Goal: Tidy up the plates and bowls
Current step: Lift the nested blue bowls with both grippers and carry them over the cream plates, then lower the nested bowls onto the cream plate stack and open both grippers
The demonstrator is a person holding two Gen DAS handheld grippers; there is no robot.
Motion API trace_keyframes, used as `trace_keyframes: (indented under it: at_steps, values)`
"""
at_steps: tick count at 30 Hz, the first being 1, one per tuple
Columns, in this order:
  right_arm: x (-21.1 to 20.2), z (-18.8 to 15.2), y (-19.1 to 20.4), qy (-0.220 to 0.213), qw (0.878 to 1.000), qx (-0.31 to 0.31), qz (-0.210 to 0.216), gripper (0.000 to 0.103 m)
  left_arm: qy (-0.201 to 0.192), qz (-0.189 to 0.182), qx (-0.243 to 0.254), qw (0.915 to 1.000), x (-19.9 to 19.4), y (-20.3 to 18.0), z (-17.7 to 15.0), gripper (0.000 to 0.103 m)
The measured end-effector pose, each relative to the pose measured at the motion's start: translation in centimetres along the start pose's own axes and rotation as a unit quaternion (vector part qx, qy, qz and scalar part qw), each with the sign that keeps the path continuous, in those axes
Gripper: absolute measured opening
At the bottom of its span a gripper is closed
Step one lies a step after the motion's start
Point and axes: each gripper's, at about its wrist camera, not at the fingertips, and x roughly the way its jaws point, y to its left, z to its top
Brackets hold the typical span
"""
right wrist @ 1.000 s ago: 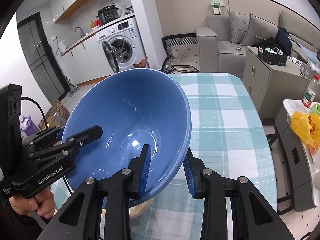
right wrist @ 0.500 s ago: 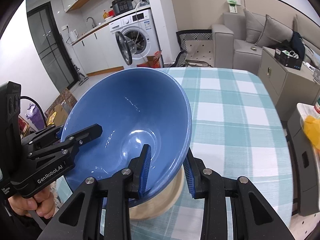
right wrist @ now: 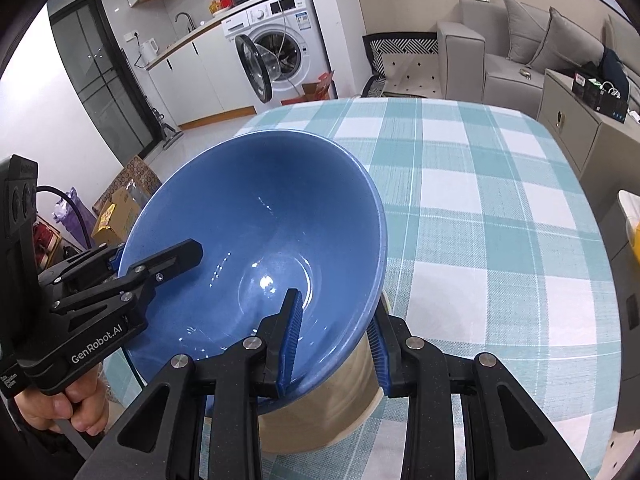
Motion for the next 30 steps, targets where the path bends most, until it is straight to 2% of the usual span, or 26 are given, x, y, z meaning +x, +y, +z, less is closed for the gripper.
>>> trace_keyframes:
  at_steps: [19,30]
  values:
    - [1.6,0.5,-0.4,0.0,1.0,-0.002,-0.001,0.032,0.007,0.016,0.01,0.9998,1.5,-0.2,0.0,0.032]
    - [1.8,0.7,-0.4,-0.003,1.0,-0.005,0.001,0.032,0.006,0.012,0.011,0.9998,1.7,0.2,0.1,0.032]
